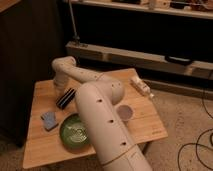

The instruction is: Push the eraser across the table

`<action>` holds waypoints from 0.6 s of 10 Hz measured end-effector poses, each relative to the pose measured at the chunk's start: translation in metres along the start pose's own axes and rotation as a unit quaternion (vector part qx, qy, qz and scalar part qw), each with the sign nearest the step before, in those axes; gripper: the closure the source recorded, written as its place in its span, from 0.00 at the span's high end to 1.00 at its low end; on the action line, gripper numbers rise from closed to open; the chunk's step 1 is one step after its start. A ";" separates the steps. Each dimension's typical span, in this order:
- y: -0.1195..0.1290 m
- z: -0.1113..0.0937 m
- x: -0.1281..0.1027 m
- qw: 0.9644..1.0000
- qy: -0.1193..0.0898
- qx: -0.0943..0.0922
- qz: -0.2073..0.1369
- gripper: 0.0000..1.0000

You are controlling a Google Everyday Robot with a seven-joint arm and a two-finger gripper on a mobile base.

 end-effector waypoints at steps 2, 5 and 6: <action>-0.003 0.005 0.010 1.000 0.011 0.000 0.002 0.00; -0.007 0.001 0.041 1.000 0.027 0.001 0.004 0.00; -0.008 -0.004 0.057 0.999 0.035 0.003 0.003 0.00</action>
